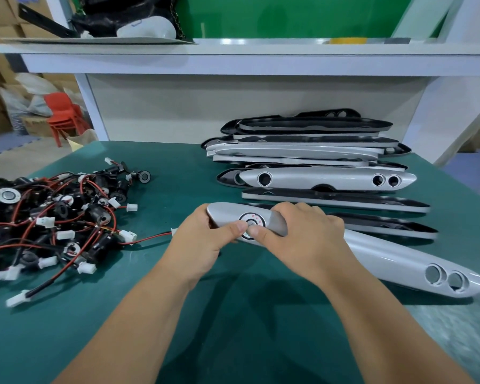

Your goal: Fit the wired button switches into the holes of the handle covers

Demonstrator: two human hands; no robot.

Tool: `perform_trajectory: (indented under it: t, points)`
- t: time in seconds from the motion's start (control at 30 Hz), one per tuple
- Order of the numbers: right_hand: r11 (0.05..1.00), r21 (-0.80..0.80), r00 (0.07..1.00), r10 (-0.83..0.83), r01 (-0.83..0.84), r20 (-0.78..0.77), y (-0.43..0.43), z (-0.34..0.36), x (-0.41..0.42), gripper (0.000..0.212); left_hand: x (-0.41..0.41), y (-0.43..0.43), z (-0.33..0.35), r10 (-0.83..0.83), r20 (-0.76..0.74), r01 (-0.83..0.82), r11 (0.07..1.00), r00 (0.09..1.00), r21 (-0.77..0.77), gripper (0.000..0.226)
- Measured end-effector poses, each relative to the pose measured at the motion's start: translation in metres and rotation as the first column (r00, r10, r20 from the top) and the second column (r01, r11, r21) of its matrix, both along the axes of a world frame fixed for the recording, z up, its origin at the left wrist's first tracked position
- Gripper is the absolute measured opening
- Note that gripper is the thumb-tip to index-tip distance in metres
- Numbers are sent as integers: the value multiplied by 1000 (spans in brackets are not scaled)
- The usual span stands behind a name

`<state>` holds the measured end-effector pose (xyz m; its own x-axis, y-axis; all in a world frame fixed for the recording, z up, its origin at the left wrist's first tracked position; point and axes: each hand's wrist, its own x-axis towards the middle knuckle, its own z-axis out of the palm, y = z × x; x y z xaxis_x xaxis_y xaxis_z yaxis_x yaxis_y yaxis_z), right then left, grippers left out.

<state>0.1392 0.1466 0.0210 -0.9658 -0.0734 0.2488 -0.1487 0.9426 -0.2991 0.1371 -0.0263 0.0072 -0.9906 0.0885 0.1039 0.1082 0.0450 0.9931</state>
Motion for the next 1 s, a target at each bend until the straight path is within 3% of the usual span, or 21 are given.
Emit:
perform_trajectory:
  t: [0.1, 0.2, 0.63, 0.83, 1.0]
  points:
    - [1000, 5, 1000, 1, -1, -5, -1, 0, 2, 75, 1, 0, 1, -19, 23, 18, 1000, 1000, 25, 39]
    - [1000, -7, 998, -22, 22, -51, -4, -1, 2, 67, 1, 0, 0, -14, 17, 14, 1000, 1000, 25, 33]
    - [998, -48, 999, 45, -46, -27, 3, 2, 1, 61, 3, 1, 5, -73, -10, 72, 997, 997, -37, 47]
    - [998, 54, 996, 25, -20, -91, 0, 0, 4, 72, 4, 1, 1, -83, 5, 83, 996, 997, -21, 39]
    - [1000, 26, 995, 11, -9, -96, -1, -1, 3, 71, 5, 4, -1, -68, 17, 67, 998, 998, 14, 22]
